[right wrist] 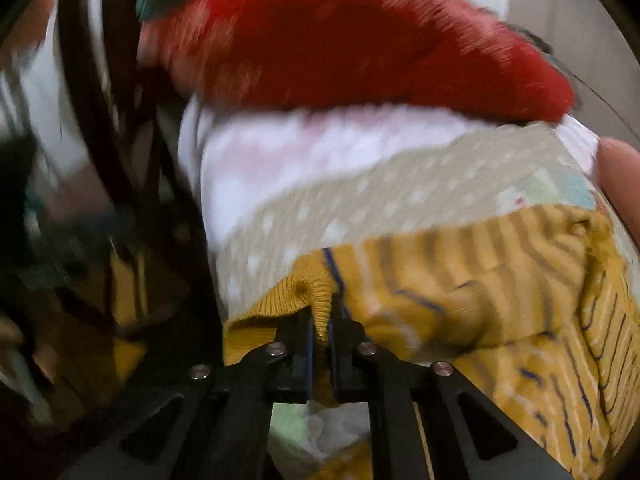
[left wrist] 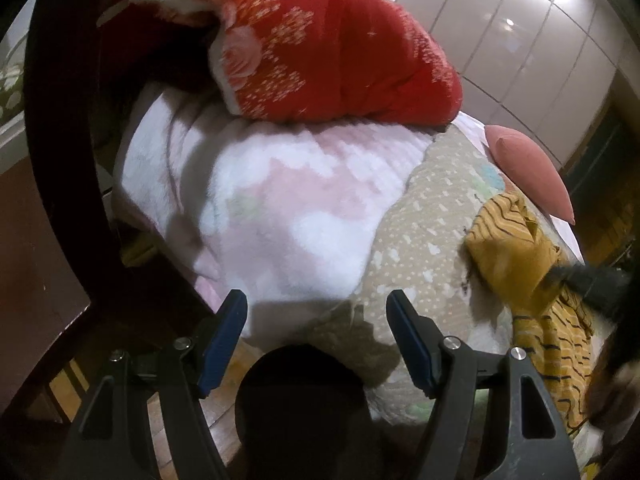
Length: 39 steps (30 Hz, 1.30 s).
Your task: Fold small clothes
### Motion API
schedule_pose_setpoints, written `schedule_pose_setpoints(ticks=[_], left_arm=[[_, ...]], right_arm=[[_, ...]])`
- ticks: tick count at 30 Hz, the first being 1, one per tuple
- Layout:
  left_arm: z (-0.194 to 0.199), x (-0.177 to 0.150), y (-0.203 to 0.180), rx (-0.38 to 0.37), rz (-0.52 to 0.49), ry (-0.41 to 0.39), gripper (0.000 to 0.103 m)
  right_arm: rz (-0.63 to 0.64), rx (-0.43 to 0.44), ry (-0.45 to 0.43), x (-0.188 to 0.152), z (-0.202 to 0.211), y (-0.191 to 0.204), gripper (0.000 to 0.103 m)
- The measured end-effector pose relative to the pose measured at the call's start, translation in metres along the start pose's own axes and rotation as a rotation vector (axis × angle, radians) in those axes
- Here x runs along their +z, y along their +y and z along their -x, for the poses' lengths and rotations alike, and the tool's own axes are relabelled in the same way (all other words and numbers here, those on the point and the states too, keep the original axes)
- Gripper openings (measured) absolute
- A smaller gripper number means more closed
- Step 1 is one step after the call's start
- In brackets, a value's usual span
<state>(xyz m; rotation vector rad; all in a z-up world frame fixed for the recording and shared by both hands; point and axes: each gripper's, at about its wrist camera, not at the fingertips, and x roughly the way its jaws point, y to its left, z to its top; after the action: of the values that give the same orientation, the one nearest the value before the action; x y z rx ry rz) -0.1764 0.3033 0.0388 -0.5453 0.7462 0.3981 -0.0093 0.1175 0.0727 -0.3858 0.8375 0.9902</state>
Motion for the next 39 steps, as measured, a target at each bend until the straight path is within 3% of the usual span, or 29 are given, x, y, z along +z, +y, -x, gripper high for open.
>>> schedule_pose_setpoints(ticks=[6,10,13,16,17,18,22,28,33,39], left_arm=[[0.003,0.007,-0.035,-0.039,-0.081,-0.004,0.071],[-0.001,0.010,-0.065,-0.074,-0.145,0.003,0.072],[-0.008,0.010,-0.090,-0.105,-0.196,0.020,0.072],[-0.016,0.009,-0.117,-0.149,-0.238,0.042,0.072],[-0.018,0.009,-0.126,-0.161,-0.251,0.048,0.072],[-0.020,0.007,-0.135,-0.172,-0.267,0.055,0.072],[-0.036,0.001,-0.164,-0.205,-0.316,0.108,0.077],[-0.068,-0.015,-0.189,-0.263,-0.341,0.224,0.077],[-0.089,-0.021,-0.202,-0.318,-0.344,0.294,0.077],[-0.107,-0.019,-0.217,-0.418,-0.321,0.342,0.078]], right_arm=[[-0.269,-0.105,-0.254,0.029,0.119,-0.116,0.007],[-0.529,-0.234,-0.341,-0.006,0.188,-0.226,0.007],[-0.718,-0.371,-0.312,-0.058,0.210,-0.300,0.007],[-0.853,-0.556,-0.173,-0.111,0.204,-0.359,0.010],[-0.882,-0.604,-0.131,-0.124,0.202,-0.369,0.013],[-0.922,-0.631,-0.106,-0.142,0.204,-0.377,0.023],[-1.023,-0.518,-0.204,-0.190,0.224,-0.375,0.053],[-1.056,-0.342,-0.178,-0.242,0.229,-0.336,0.063],[-1.116,-0.184,-0.165,-0.298,0.220,-0.288,0.065],[-1.191,0.061,-0.258,-0.341,0.188,-0.238,0.065]])
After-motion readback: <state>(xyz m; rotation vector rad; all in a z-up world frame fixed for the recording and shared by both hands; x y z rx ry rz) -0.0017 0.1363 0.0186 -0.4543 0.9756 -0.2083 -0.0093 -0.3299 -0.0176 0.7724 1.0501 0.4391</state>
